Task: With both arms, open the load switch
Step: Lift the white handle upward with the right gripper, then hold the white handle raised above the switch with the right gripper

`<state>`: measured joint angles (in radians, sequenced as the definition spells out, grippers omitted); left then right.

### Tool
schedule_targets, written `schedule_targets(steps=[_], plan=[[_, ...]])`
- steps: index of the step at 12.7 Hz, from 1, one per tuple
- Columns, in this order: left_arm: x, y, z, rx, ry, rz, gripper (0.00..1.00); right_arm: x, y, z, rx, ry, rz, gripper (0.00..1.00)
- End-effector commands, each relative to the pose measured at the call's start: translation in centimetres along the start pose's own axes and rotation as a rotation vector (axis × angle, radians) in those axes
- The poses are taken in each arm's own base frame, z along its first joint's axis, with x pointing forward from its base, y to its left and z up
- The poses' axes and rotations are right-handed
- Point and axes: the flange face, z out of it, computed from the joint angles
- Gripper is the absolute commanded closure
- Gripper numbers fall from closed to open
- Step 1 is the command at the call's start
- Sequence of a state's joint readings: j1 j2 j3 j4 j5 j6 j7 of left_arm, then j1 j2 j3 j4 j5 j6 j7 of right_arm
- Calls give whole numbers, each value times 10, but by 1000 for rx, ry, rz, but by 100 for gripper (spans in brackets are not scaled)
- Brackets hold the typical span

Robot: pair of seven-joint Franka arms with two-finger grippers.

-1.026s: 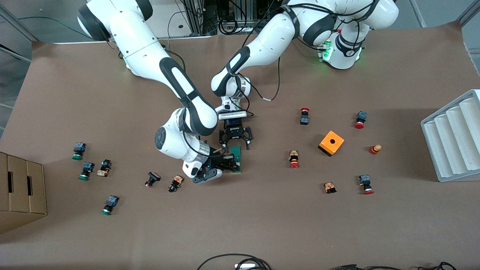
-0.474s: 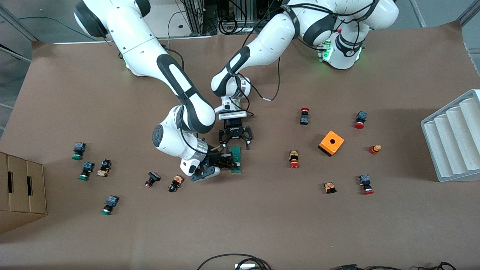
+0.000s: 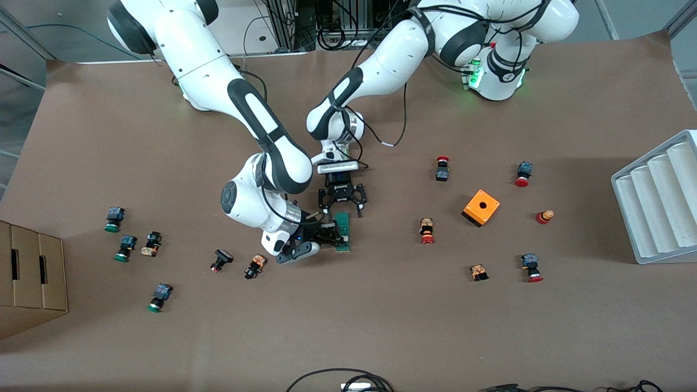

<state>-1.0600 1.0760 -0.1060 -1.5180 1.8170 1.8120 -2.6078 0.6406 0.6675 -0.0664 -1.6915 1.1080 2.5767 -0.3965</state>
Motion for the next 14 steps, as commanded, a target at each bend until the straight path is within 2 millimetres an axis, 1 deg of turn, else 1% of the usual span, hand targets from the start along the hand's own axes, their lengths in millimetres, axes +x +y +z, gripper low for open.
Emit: schedule_targets(steps=[1, 5, 7, 12, 14], plan=[[-33, -3, -9, -23, -9, 2, 0, -3, 4, -7, 11, 0, -13, 78], [-33, -3, -9, -23, -9, 2, 0, -5, 4, -4, 9, -3, -16, 78], [-35, -4, -9, -23, -10, 3, 0, -6, 8, 2, 0, -5, -14, 78], [-35, -4, -9, -23, -10, 4, 0, -7, 7, 3, 1, -5, -13, 77], [-35, -4, -9, -23, -10, 4, 0, -8, 6, 4, -1, 2, -10, 74]])
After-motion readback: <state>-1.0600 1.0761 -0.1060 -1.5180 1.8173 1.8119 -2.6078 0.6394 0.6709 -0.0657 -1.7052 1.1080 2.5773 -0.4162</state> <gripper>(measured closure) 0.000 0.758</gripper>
